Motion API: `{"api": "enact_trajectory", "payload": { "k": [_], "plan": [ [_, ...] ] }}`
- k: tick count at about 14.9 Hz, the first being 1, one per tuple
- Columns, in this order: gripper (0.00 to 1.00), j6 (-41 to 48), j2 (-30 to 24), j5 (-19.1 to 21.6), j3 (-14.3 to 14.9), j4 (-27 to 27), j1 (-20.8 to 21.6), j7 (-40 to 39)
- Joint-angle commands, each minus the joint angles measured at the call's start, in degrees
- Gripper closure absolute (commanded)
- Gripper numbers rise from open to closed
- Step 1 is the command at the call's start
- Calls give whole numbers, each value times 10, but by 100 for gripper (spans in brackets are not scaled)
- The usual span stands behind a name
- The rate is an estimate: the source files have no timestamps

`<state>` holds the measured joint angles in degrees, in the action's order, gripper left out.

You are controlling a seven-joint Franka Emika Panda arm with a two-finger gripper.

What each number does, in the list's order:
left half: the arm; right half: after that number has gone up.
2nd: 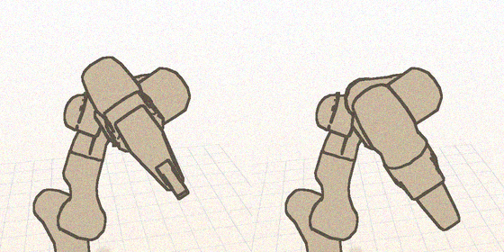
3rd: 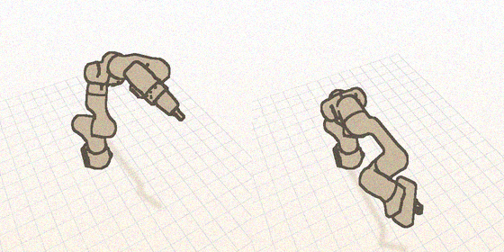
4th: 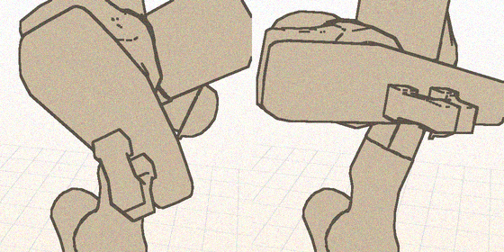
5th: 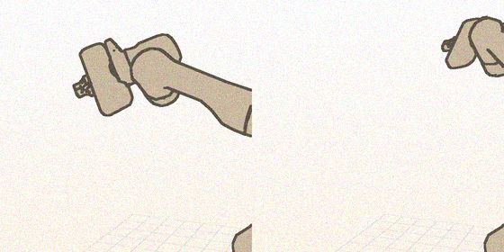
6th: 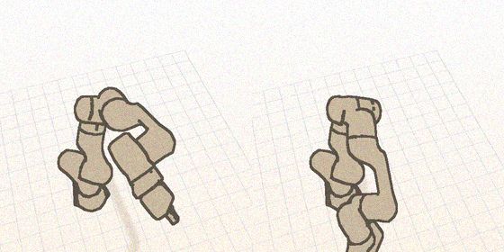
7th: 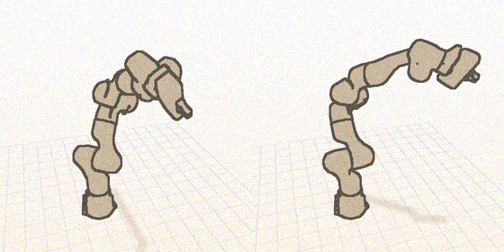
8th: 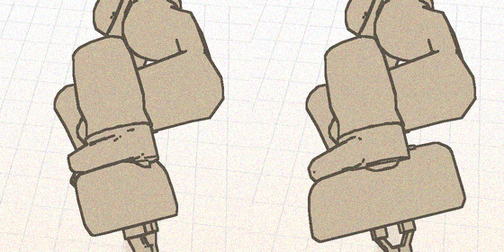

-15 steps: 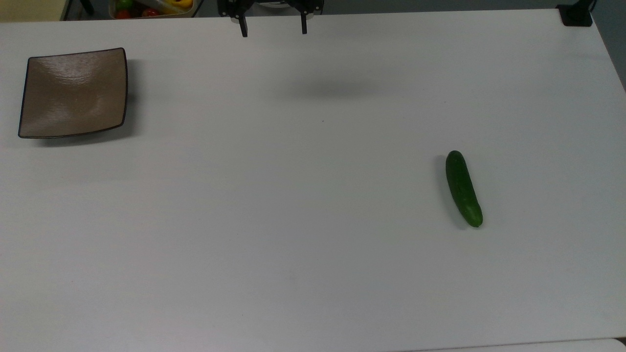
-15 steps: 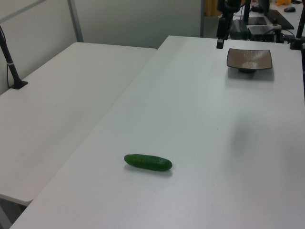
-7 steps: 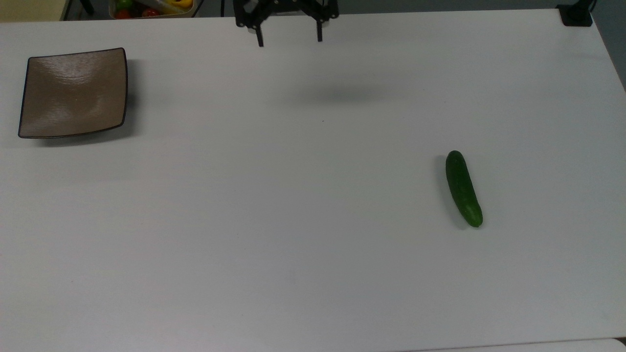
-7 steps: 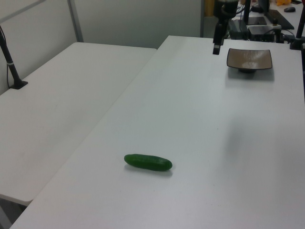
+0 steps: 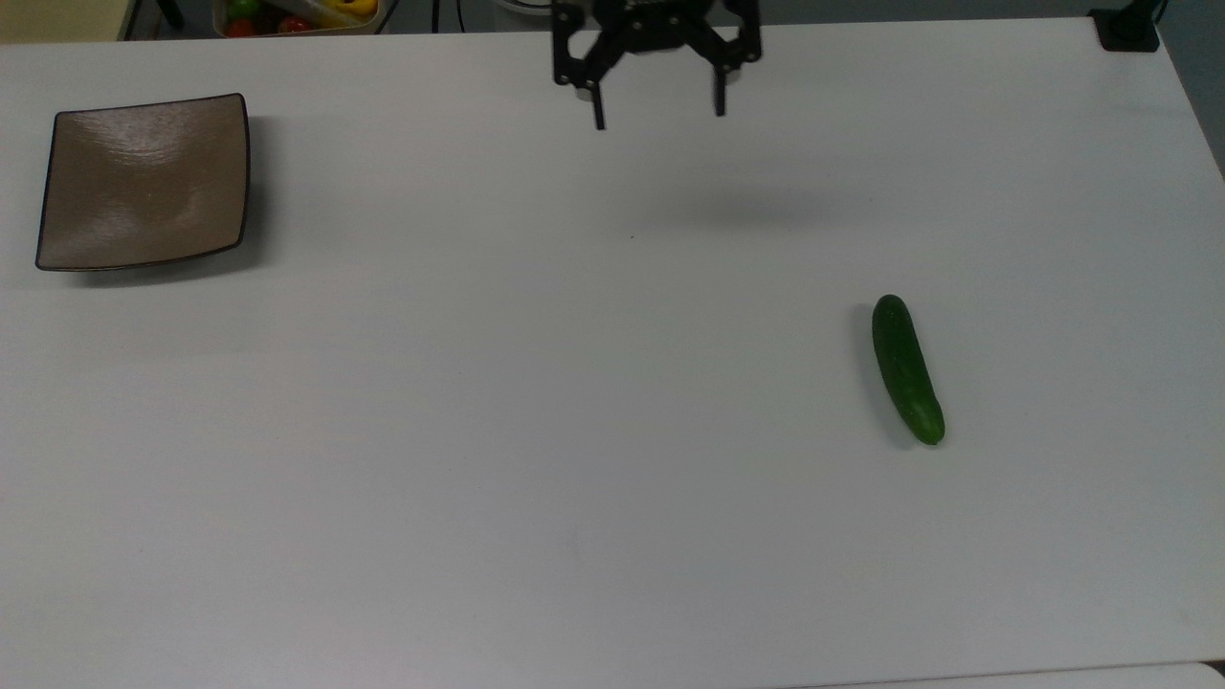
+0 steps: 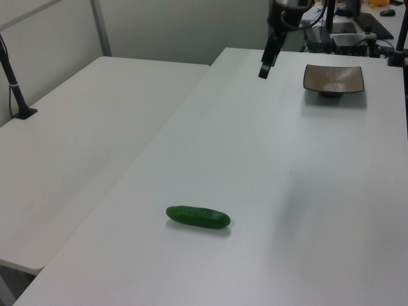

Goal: Cucumber placed on a ceramic plate
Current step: 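Move the open gripper toward the green cucumber, then lower the gripper over the cucumber and close it around the middle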

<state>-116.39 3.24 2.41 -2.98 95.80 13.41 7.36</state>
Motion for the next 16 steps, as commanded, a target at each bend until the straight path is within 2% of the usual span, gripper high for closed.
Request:
{"api": "enact_trajectory", "payload": {
  "k": [1,9,13,16],
  "plan": [
    [0,-40,66,-4,5,-45,46,61],
    [0,-168,203,-72,5,-112,108,205],
    [0,-249,251,-78,7,-117,133,228],
    [0,-264,289,-96,7,-140,147,230]
  ]
}}
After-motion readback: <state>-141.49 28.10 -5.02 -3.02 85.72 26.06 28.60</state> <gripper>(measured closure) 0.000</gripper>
